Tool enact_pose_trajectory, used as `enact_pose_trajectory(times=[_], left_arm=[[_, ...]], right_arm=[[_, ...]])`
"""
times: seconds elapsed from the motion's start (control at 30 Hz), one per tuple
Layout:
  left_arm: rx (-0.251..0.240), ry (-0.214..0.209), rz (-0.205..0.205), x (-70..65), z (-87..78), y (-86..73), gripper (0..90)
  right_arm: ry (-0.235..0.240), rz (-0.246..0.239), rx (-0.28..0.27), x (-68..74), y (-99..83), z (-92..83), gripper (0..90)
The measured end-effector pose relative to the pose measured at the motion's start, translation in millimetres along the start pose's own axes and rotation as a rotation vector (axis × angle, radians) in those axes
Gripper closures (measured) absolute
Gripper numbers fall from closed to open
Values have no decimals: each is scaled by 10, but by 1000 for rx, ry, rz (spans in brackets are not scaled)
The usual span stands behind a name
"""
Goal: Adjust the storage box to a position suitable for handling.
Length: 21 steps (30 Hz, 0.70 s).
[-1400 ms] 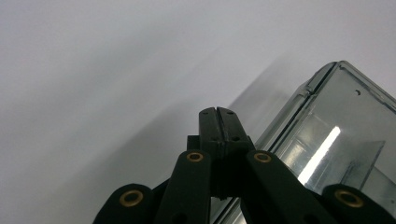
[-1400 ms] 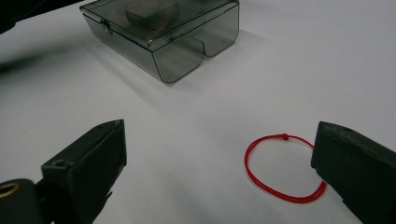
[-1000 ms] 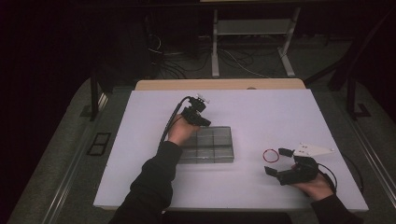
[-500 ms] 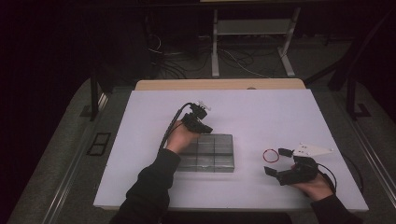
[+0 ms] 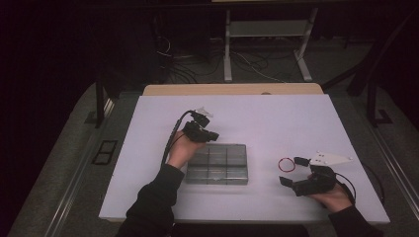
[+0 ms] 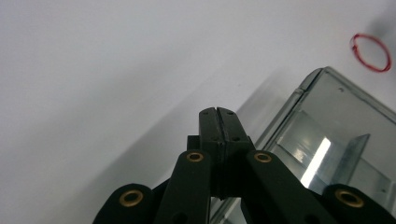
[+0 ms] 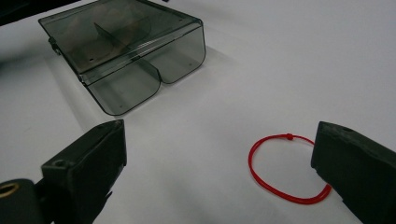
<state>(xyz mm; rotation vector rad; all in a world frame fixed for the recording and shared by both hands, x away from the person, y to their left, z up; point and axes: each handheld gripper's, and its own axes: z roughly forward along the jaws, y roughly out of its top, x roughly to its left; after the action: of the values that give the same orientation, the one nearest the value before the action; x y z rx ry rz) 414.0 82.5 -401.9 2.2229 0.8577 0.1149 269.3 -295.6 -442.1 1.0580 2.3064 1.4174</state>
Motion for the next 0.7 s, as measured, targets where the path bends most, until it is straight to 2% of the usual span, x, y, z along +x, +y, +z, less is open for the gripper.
enact_pose_trajectory(times=[0.17, 0.33, 0.53, 0.6, 0.7], left_arm=[[-105, 4, -14, 20, -243, -193, 898], [-184, 13, -24, -20, -439, -349, 897], [-236, 38, -8, -95, -686, -514, 896], [-245, 54, 3, -120, -752, -592, 862], [-261, 63, -1, -135, -840, -728, 836]], right_arm=[[1, 0, 0, 0, -2, 1, 31], [1, 2, 1, 6, -3, 3, 31], [-1, 3, -2, 9, -1, -1, 31], [-2, 2, -2, 5, -1, -2, 31], [-1, 2, -1, 8, -1, 0, 31]])
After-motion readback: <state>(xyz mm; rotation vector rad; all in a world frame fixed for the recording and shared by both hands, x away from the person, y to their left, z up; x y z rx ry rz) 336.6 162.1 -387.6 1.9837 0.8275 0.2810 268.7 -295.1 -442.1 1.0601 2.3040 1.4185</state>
